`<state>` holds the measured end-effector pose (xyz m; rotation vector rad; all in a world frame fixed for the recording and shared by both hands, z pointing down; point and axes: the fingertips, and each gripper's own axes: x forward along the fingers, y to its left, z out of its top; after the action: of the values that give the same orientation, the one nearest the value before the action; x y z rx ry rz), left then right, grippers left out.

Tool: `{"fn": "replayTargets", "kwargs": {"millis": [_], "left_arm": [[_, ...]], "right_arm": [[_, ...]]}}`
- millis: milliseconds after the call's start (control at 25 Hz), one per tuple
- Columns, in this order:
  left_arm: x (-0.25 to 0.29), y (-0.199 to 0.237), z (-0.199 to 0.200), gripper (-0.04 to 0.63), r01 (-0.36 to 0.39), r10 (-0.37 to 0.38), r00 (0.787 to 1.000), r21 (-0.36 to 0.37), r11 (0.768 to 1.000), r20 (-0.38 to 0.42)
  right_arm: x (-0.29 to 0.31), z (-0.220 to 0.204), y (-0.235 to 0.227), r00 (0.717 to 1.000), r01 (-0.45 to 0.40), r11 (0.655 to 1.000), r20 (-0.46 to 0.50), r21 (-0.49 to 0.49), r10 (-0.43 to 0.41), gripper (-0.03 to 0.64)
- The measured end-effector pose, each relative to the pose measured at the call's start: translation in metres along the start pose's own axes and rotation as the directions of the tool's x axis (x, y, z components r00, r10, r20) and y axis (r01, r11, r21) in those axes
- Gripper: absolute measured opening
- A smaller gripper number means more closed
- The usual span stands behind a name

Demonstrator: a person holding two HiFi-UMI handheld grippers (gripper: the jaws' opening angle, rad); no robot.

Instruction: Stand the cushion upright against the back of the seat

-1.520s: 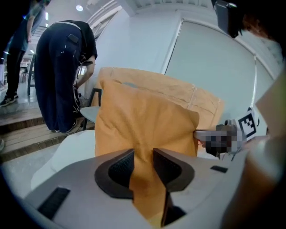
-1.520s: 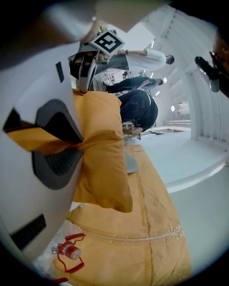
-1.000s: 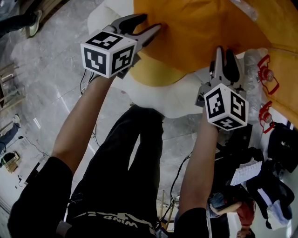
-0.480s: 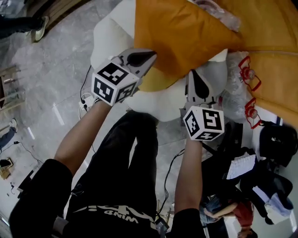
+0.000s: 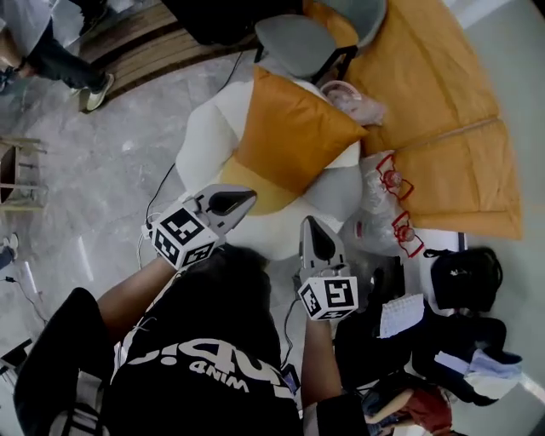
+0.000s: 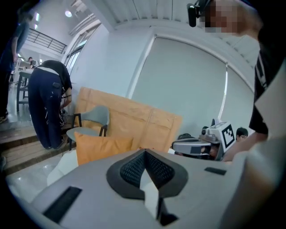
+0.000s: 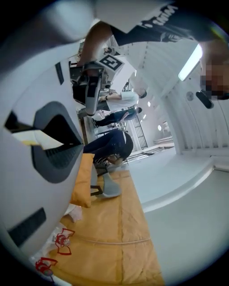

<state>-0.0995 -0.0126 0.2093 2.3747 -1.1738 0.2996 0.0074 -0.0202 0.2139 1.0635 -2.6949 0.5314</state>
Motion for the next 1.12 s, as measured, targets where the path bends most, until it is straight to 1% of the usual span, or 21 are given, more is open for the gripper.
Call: {"fn": "replayTargets", "kwargs": {"millis": [160,320,440,640,760,880,1120], "left_arm": [[-0.042,-0.044,0.029,0.008,0.015,-0.015,1.0,0.015,1.0,0.019],[-0.065,-0.078,0.061,0.008,0.036,-0.041,0.994,0.054,0.998,0.1],[-0.081,-0.098,0.067,0.008,0.048,-0.053,0.989,0.042,0.998,0.136],[-0.09,-0.104,0.073,0.008,0.039,-0.04,0.983,0.01,0.999,0.181],[-0.098,-0.107,0.074,0.008,0.041,-0.041,0.979,0.001,0.999,0.2],[-0.103,-0.104,0.076,0.008,0.038,-0.037,0.976,0.001,0.999,0.217],[-0.109,-0.096,0.079,0.008,0.036,-0.03,0.972,-0.021,0.999,0.234]], "right_arm": [[-0.046,0.032,0.041,0.998,-0.049,0.998,0.041,-0.032,0.05,0.023],[-0.075,0.063,0.053,0.992,-0.064,0.997,0.104,-0.054,0.069,0.023],[-0.09,0.072,0.073,0.988,-0.104,0.994,0.111,-0.043,0.108,0.023],[-0.085,0.082,0.091,0.978,-0.168,0.985,0.122,-0.035,0.171,0.023],[-0.079,0.08,0.105,0.976,-0.191,0.98,0.099,-0.061,0.196,0.022],[-0.07,0.083,0.113,0.97,-0.224,0.973,0.088,-0.055,0.228,0.021],[-0.056,0.091,0.125,0.962,-0.257,0.964,0.079,-0.073,0.262,0.021]]}}
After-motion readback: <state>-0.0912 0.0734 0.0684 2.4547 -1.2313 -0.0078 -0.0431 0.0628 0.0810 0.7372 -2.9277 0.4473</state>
